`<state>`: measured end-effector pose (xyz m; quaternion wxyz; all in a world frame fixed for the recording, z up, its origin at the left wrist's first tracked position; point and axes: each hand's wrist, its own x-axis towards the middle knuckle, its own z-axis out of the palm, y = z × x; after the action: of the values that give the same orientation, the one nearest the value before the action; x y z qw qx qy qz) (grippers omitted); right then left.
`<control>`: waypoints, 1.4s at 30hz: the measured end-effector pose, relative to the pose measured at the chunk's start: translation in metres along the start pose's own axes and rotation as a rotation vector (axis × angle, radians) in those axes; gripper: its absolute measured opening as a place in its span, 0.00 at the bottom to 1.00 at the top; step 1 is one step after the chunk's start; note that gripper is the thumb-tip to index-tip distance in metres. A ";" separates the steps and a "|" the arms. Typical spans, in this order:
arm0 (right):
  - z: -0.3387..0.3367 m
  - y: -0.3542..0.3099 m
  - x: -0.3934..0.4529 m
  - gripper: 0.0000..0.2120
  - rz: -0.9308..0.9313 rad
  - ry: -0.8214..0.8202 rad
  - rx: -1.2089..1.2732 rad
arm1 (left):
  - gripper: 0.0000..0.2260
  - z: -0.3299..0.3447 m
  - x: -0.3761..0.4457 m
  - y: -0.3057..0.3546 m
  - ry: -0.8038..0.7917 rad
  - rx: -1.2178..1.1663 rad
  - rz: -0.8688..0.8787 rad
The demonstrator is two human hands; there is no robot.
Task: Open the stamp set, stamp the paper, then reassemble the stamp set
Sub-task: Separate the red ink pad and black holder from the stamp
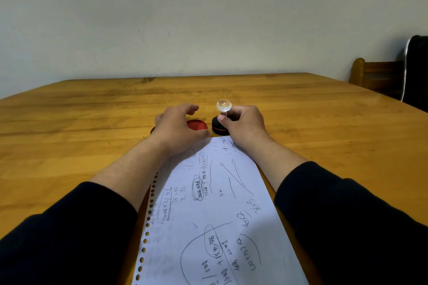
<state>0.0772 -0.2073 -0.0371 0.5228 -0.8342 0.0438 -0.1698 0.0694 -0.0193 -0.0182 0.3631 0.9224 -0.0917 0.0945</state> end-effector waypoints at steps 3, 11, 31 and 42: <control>0.000 -0.003 -0.001 0.05 -0.030 0.050 0.075 | 0.35 0.009 -0.001 0.009 0.042 0.052 0.050; 0.004 -0.010 -0.008 0.03 -0.173 0.037 0.238 | 0.31 0.012 -0.002 0.014 0.010 0.094 0.067; 0.004 -0.012 -0.010 0.10 -0.200 -0.005 0.335 | 0.11 0.008 -0.009 0.023 -0.027 -0.372 0.154; 0.007 -0.013 -0.009 0.12 -0.222 0.051 0.309 | 0.08 0.007 -0.006 0.022 -0.053 -0.354 0.195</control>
<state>0.0693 -0.1937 -0.0307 0.6213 -0.7393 -0.0618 -0.2522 0.0588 -0.0396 -0.0101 0.5062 0.8331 -0.2051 0.0873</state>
